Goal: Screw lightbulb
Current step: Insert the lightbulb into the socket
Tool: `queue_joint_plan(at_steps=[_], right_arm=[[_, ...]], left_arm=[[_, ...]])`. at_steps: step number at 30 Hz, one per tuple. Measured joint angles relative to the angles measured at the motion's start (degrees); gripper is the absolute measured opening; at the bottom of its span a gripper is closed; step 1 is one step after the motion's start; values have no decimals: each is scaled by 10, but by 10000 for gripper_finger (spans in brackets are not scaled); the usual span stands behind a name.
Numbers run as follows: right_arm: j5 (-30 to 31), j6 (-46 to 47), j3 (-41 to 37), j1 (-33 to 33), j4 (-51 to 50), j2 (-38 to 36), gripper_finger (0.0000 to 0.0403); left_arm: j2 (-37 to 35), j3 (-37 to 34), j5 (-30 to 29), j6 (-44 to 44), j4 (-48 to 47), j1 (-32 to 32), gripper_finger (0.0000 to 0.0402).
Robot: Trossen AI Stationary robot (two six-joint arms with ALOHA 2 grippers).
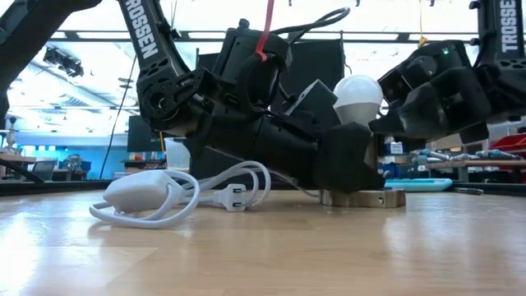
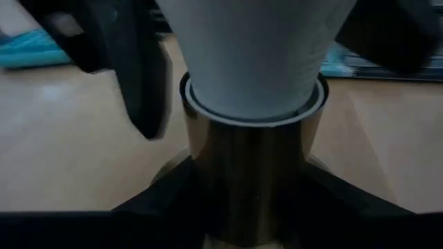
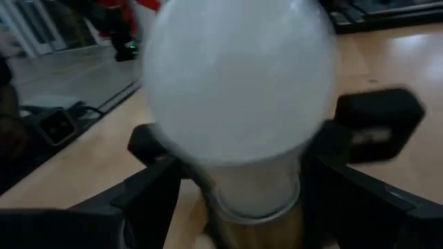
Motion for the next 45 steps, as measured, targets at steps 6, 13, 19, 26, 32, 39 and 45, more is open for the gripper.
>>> queue_joint_plan(at_steps=[6, 13, 19, 26, 32, 39, 45], right_arm=[[-36, -2, 3, 0, 9, 0, 317], [-39, -5, 3, 3, 17, 0, 315], [-32, -3, 3, 12, 24, 0, 309], [-27, 5, 3, 10, 28, -12, 309], [-13, -10, 3, 10, -29, -72, 309], [2, -26, 3, 10, -113, -146, 309], [16, -30, 3, 10, -165, -183, 309]], left_arm=[[0, 0, 50, 8, 10, -4, 206], [0, 0, 39, 8, 13, -4, 206], [0, -1, 14, 12, 19, -5, 206], [-15, -2, -13, 47, 11, -6, 206], [-30, -3, -20, 57, -9, -4, 206], [-52, -2, -28, 72, -26, -3, 206], [-59, -1, -30, 75, -18, -2, 206]])
